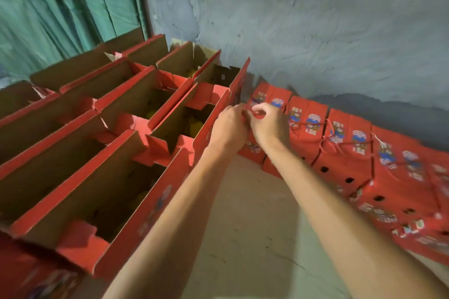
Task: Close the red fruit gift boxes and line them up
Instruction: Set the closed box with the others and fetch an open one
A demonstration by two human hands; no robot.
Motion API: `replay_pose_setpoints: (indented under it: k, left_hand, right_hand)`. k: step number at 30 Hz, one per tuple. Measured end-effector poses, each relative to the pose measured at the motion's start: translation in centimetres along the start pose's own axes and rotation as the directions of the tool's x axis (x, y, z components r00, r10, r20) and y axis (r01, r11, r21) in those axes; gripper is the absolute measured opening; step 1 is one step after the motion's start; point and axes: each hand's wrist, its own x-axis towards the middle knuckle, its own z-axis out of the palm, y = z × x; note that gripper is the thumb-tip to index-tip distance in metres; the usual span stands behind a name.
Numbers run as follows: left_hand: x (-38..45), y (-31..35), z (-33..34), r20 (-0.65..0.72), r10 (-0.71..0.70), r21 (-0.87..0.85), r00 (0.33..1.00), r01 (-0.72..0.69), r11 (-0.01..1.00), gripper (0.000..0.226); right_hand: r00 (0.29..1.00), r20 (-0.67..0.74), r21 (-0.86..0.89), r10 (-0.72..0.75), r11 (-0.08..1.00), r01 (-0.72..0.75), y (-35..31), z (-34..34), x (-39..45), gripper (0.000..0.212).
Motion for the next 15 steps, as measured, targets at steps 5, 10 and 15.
replay_pose_setpoints:
  k: [5,10,15]
  left_hand:
    - [-9.5,-0.8,-5.8,-0.095,-0.015,0.119,0.995,0.026,0.993,0.020]
    - [-19.5,-4.1,-9.9,-0.155,-0.112,0.235,0.982,0.147,0.961,0.040]
    - [-24.6,-6.8,-11.3,-0.096,-0.316,0.301,0.944,0.331,0.895,0.053]
  right_hand:
    - [0.995,0.094,0.121,-0.030,0.992,0.018,-4.4,-0.1,-9.7,0.032]
    - [0.978,0.190,0.102,-0.081,0.993,0.062,-6.1,-0.3,-18.0,0.038]
    - [0.952,0.297,0.107,-0.075,0.993,0.044,-7.2,0.2,-23.9,0.046]
